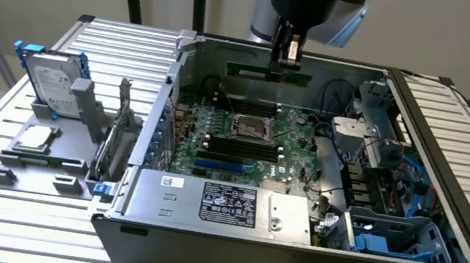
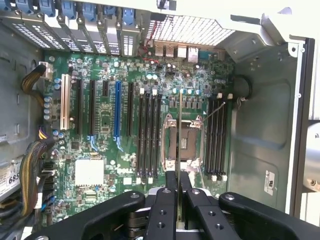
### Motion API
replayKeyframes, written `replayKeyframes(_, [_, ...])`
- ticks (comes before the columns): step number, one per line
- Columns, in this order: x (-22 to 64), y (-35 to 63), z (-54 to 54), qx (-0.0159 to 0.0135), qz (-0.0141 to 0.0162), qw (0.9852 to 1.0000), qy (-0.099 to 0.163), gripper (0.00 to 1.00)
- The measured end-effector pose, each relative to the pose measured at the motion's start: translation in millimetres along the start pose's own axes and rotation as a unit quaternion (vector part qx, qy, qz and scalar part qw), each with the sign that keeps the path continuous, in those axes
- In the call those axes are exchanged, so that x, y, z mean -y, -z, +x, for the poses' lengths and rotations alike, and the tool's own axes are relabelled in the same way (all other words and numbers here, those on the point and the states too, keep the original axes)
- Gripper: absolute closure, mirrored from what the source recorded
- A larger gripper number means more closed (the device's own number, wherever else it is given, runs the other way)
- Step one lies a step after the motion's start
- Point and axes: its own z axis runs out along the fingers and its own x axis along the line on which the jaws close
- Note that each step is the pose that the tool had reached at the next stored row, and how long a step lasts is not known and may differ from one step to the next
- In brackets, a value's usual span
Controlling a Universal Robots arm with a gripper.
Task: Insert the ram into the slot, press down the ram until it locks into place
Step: 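Insert the ram into the slot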
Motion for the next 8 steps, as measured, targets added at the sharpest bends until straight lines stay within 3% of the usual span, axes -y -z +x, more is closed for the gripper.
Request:
replayKeyframes(5, [0.1, -4.0, 2.6, -0.0003, 0.0058, 0.9998, -0.017, 0.86])
replayKeyframes(8, [0.1, -5.7, 3.5, -0.0024, 0.0077, 0.9996, -0.027, 0.86])
